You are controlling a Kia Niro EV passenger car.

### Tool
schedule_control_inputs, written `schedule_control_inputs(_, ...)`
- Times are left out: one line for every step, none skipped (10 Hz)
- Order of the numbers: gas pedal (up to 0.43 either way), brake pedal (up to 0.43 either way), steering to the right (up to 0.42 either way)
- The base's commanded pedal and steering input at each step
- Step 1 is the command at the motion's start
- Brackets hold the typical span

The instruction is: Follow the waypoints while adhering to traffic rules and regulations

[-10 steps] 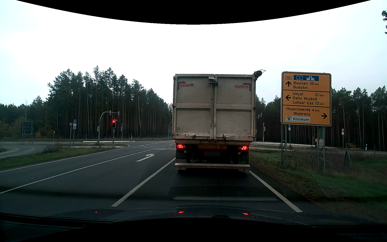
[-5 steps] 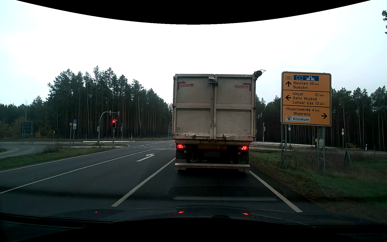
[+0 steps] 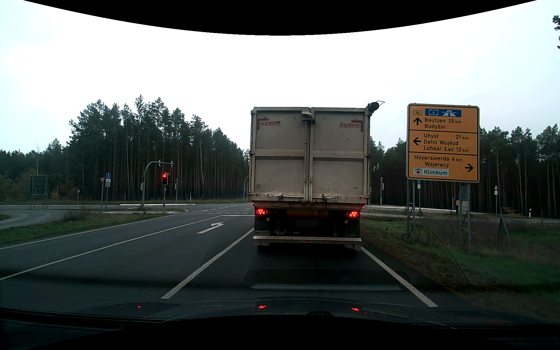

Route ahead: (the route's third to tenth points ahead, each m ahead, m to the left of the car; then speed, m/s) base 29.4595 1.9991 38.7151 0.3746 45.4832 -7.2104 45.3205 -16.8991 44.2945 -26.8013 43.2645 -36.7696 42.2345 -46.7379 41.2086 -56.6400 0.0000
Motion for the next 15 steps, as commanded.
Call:
schedule_control_inputs(0.000, 0.354, 0.001)
schedule_control_inputs(0.000, 0.354, 0.001)
schedule_control_inputs(0.000, 0.354, 0.001)
schedule_control_inputs(0.000, 0.354, 0.001)
schedule_control_inputs(0.000, 0.354, 0.000)
schedule_control_inputs(0.000, 0.354, 0.000)
schedule_control_inputs(0.000, 0.354, 0.001)
schedule_control_inputs(0.000, 0.354, 0.000)
schedule_control_inputs(0.000, 0.354, 0.001)
schedule_control_inputs(0.000, 0.354, 0.001)
schedule_control_inputs(0.000, 0.354, 0.000)
schedule_control_inputs(0.000, 0.354, 0.001)
schedule_control_inputs(0.000, 0.354, 0.001)
schedule_control_inputs(0.000, 0.354, 0.001)
schedule_control_inputs(0.000, 0.354, 0.000)
